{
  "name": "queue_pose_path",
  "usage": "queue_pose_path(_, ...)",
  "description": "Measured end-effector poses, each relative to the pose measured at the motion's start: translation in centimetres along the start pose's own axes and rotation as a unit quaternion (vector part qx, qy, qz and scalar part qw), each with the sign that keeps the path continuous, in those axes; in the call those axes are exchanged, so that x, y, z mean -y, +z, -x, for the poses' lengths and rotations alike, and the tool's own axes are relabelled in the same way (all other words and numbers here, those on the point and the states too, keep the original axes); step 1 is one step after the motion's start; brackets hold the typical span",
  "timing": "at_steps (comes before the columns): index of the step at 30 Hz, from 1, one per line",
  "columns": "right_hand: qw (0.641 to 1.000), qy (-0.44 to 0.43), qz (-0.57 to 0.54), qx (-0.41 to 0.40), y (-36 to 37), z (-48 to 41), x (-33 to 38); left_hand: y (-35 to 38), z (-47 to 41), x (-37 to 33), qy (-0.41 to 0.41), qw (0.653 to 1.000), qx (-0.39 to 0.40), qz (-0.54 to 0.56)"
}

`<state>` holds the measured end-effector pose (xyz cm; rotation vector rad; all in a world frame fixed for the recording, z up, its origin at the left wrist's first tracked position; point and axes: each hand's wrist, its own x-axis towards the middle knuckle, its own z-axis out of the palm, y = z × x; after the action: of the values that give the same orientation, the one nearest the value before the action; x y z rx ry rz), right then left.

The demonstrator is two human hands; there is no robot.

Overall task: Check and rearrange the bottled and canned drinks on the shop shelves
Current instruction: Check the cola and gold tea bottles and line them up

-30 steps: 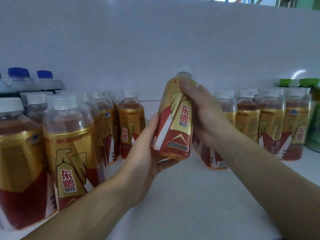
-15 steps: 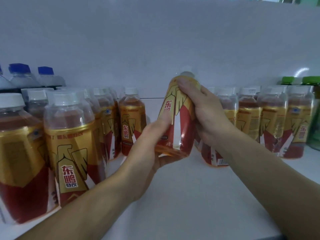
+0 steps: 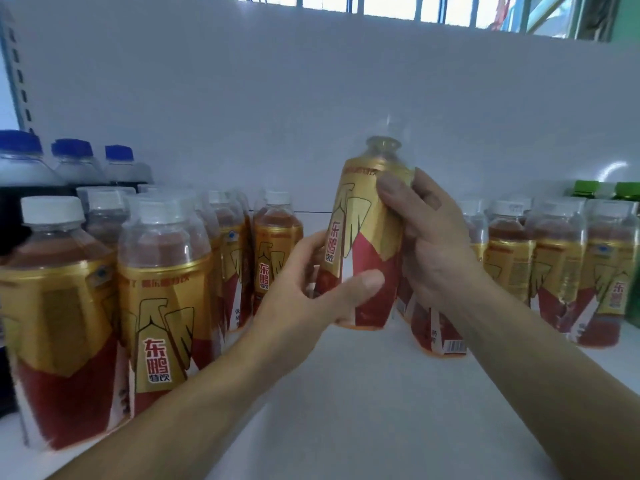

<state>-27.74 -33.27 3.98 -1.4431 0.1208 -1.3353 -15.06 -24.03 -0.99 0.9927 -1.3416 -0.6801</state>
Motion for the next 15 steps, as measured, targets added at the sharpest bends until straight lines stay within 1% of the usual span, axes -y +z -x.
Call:
queue_pose_path(2,0.998,-0.039,0.056,0.011,0.0,0.3,0.2,0.2,-0.1,0.4,0.030,0.999,-0.016,-0.031)
queue_pose_path(4,0.988,-0.074,0.127,0.038,0.1,0.7,0.2,0.0,-0.4,1.1,0.042,0.997,-0.032,-0.050)
queue_pose_path(6,0.969,-0.131,0.192,0.080,0.2,1.2,-0.1,-0.3,-0.7,1.2,0.054,0.996,-0.042,-0.062)
queue_pose_path(7,0.953,-0.175,0.226,0.103,0.2,1.3,-0.3,-0.6,-1.0,1.5,0.061,0.996,-0.040,-0.054)
queue_pose_path(9,0.910,-0.267,0.284,0.139,0.1,1.4,-0.7,-0.7,-1.2,1.5,0.072,0.997,-0.028,0.001)
queue_pose_path(11,0.876,-0.333,0.307,0.164,0.1,1.3,-1.0,-0.6,-1.1,1.1,0.063,0.994,-0.014,0.088)
queue_pose_path(13,0.849,-0.380,0.313,0.188,-0.1,1.1,-1.1,-0.2,-1.1,0.7,0.064,0.987,0.008,0.147)
queue_pose_path(15,0.832,-0.409,0.318,0.197,-0.1,0.9,-1.0,0.0,-0.9,0.4,0.065,0.982,0.022,0.174)
